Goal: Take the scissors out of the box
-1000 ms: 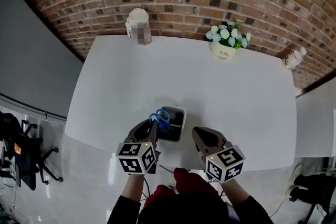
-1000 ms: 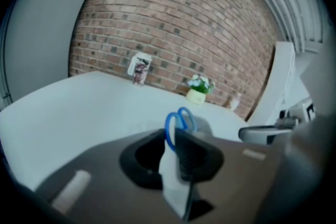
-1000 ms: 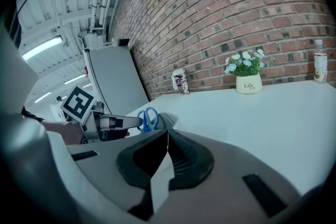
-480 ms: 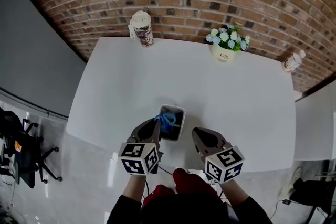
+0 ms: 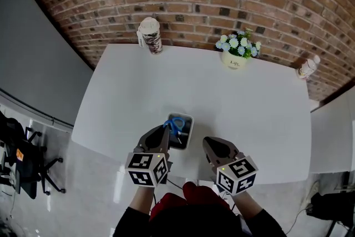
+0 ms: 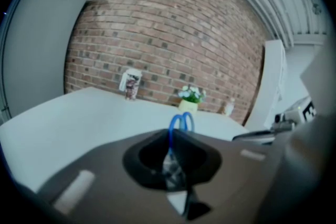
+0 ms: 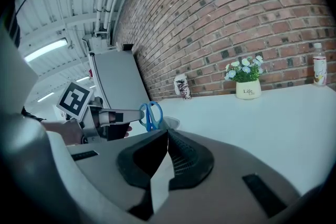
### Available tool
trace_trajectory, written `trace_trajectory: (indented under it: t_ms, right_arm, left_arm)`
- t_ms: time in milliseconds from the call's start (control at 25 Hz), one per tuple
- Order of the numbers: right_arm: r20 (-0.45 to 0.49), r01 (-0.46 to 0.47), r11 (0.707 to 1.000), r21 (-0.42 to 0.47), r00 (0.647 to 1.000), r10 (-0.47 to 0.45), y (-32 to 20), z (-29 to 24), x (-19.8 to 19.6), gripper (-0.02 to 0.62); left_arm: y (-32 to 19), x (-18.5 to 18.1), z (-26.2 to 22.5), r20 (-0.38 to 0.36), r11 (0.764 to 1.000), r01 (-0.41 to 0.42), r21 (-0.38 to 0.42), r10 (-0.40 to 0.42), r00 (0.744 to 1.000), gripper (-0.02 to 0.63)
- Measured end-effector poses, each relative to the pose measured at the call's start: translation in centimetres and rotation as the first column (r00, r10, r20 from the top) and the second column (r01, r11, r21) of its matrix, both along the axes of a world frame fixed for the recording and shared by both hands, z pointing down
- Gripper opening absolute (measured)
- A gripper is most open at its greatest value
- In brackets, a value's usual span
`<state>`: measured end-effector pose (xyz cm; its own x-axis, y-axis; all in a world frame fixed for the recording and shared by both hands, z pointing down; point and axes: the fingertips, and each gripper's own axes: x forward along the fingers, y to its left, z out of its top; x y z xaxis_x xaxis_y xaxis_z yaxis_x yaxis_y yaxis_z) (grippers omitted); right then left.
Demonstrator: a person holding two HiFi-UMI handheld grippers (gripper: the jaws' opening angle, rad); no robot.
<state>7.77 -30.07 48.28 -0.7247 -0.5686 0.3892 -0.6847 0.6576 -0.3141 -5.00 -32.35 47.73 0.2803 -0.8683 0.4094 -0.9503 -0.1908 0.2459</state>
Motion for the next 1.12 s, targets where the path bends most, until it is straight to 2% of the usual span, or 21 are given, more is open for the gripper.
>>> trace_trajectory:
  t_ms: [480, 1120]
  right_arm:
    - [0.022, 0.01, 0.999, 0.048, 1.0, -0.011, 0.1, -1.9, -0.7, 0.009]
    - [0.038, 0.058, 0.99, 0.127, 0.997, -0.063, 1.3, -5.6, -5.1, 0.008]
  left_arm:
    - [0.2, -1.1, -4.1, 0.021, 0.995, 0.027, 0.095, -0.029, 0.999, 0.021]
    - [2.9, -6.5, -8.9, 0.014, 0.976, 0.098, 0.193, -0.103, 0.995, 0.02]
